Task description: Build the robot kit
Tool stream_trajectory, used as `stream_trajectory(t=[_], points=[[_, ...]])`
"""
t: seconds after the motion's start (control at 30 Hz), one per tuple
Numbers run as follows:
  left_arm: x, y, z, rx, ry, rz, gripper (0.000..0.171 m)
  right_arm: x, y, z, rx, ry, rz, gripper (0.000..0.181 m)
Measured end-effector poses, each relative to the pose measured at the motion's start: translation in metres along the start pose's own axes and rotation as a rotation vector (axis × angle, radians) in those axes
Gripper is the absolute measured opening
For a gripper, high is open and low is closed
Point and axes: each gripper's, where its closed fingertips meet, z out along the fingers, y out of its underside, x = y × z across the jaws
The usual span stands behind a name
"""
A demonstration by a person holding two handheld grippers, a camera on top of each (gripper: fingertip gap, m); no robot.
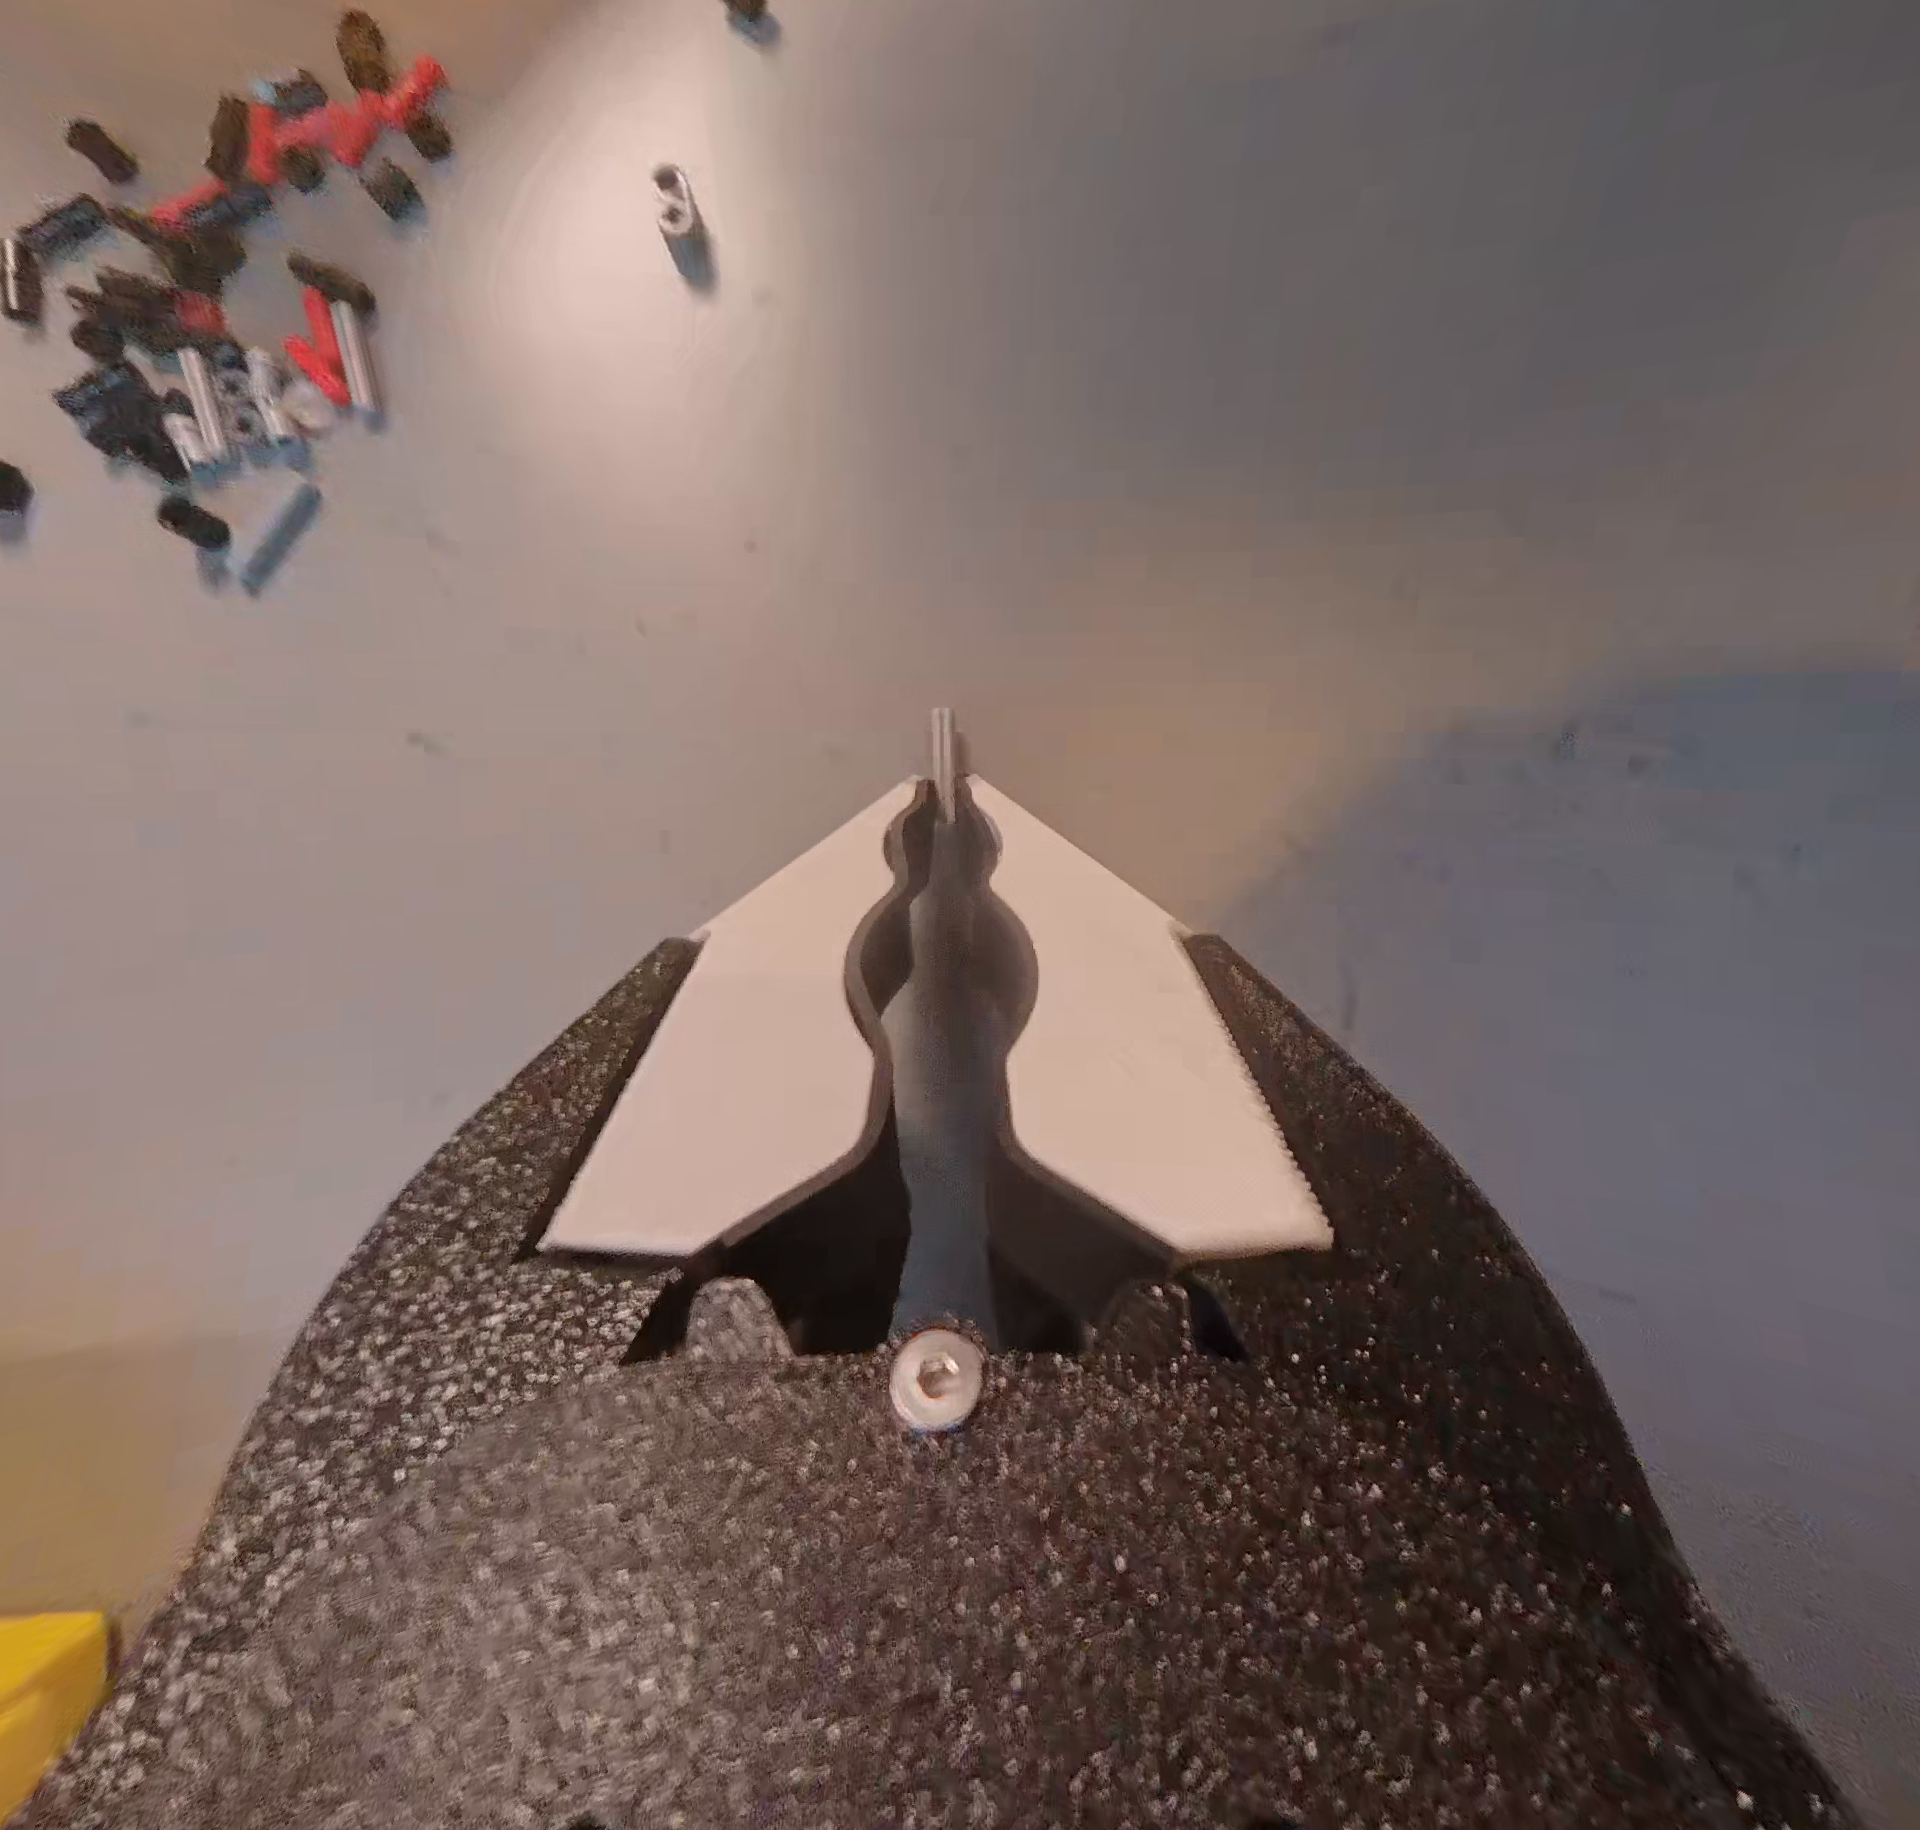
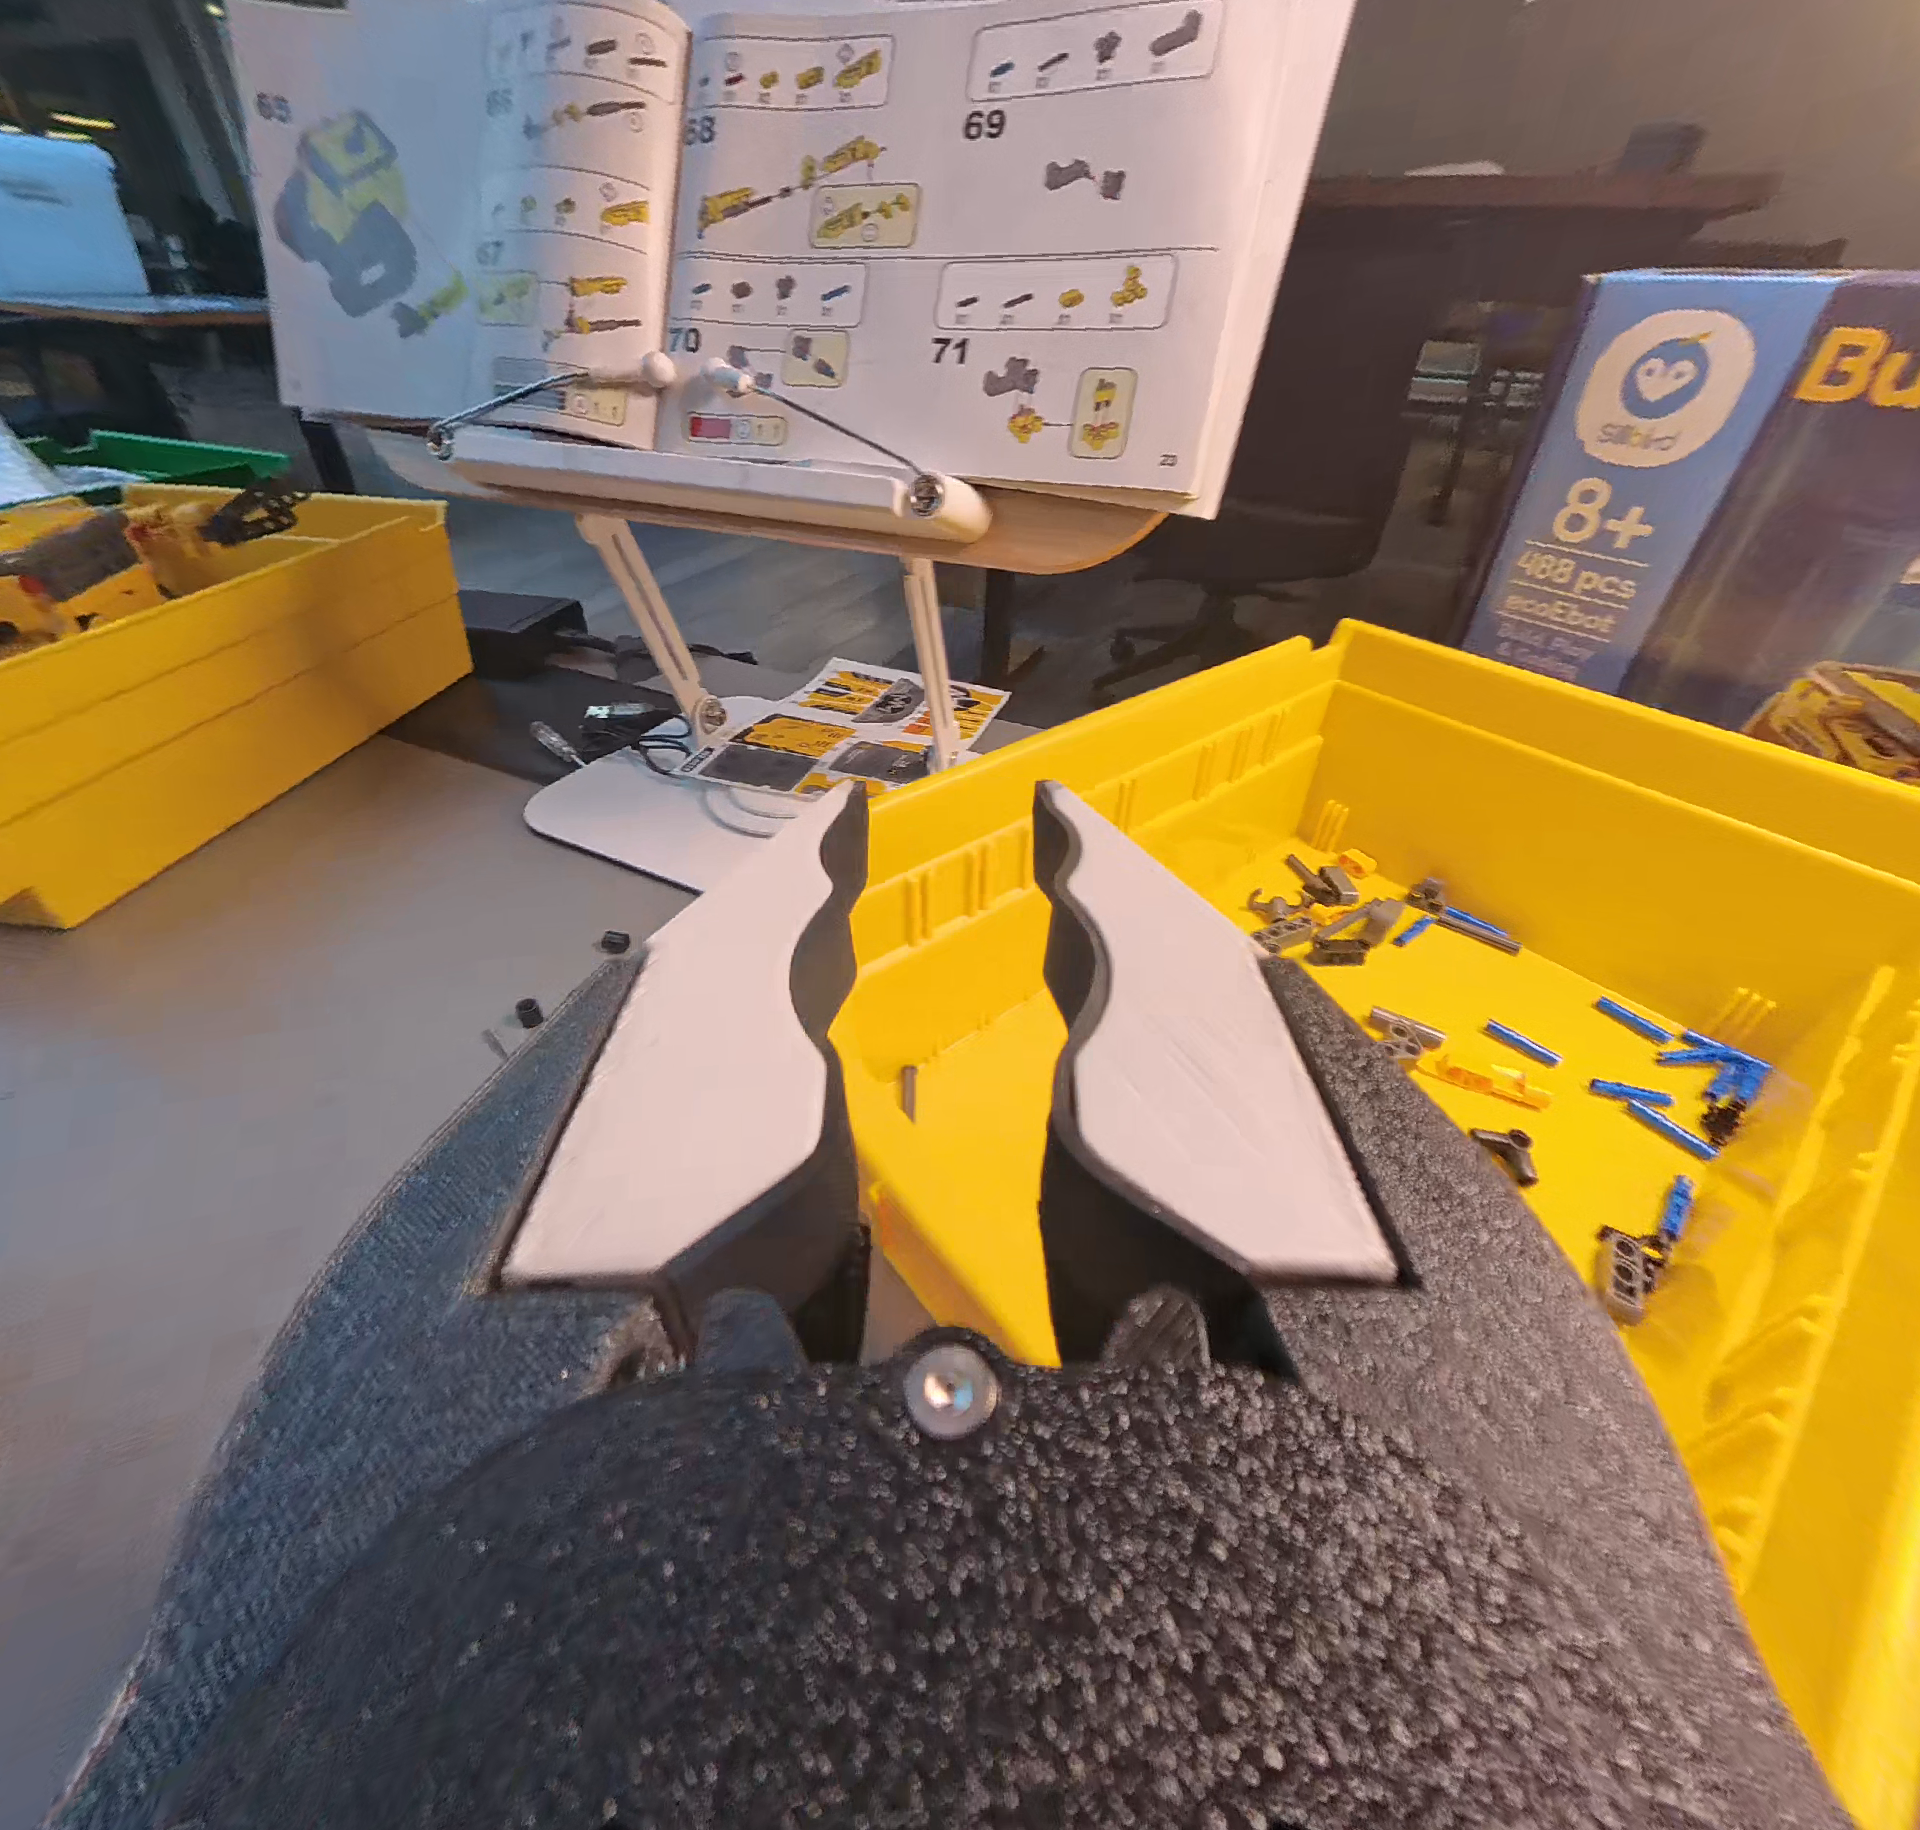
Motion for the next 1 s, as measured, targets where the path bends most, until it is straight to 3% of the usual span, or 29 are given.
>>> stream_trajectory(t=[0.17,0.4,0.5,0.6,0.67,0.77,0.83,1.0], points=[[0.019,0.024,-0.012,0.026,-0.039,-0.051,0.003,0.029,-0.01,-0.008,0.008,0.071,0.037,0.04],[0.019,0.025,-0.012,0.023,-0.015,-0.052,0.004,0.06,-0.037,-0.022,-0.058,0.126,-0.021,0.034],[0.019,0.021,-0.017,0.069,-0.03,-0.059,0.02,0.061,-0.024,-0.013,-0.283,0.018,-0.048,0.03],[0.016,0.001,-0.035,0.244,-0.034,-0.153,0.026,0.05,0.016,0.003,-0.626,-0.179,-0.178,0.027],[0.006,-0.006,-0.046,0.347,-0.078,-0.214,0.026,0.061,0.042,0.019,-0.794,-0.229,-0.329,0.022],[-0.007,0.002,-0.056,0.378,-0.18,-0.242,0.027,0.067,0.083,0.026,-1.038,-0.396,-0.476,0.02],[-0.008,0.007,-0.061,0.4,-0.217,-0.248,0.026,0.07,0.103,0.022,-1.137,-0.51,-0.602,0.02],[-0.011,0.016,-0.07,0.426,-0.251,-0.272,0.026,0.089,0.125,0.032,-1.243,-0.498,-0.656,0.02]])
